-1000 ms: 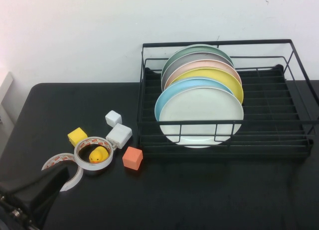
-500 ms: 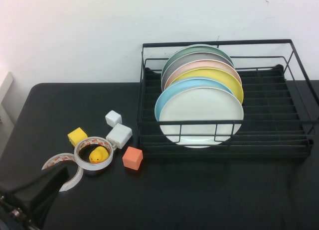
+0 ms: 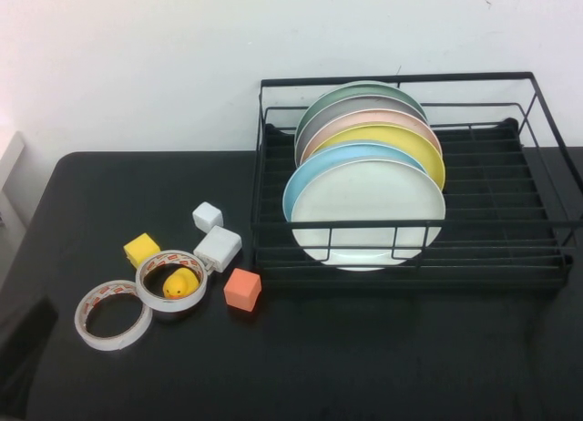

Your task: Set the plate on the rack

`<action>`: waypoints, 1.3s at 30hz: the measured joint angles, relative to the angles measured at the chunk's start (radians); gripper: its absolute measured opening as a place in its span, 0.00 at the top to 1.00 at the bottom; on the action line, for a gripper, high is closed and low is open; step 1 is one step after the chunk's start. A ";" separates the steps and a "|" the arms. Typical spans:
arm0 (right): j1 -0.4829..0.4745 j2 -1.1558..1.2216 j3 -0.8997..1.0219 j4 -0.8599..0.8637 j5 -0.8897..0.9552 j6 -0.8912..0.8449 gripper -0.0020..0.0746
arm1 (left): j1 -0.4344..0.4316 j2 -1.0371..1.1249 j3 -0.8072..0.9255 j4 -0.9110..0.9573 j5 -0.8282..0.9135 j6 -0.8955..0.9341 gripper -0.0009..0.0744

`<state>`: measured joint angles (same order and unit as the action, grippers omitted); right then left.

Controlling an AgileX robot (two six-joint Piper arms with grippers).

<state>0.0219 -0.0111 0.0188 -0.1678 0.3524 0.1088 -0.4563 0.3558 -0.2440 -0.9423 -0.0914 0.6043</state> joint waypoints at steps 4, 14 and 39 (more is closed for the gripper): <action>0.000 0.000 0.000 0.000 0.000 0.000 0.96 | 0.132 -0.083 0.093 0.475 0.122 -0.542 0.99; 0.000 0.000 0.000 0.000 0.000 0.000 0.96 | 0.382 -0.360 0.217 0.903 0.371 -0.785 0.99; 0.000 0.000 0.000 0.000 0.000 0.002 0.96 | 0.372 -0.367 0.263 0.950 0.400 -0.799 0.99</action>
<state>0.0219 -0.0111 0.0188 -0.1678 0.3524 0.1106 -0.0848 -0.0114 0.0186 0.0077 0.3089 -0.1951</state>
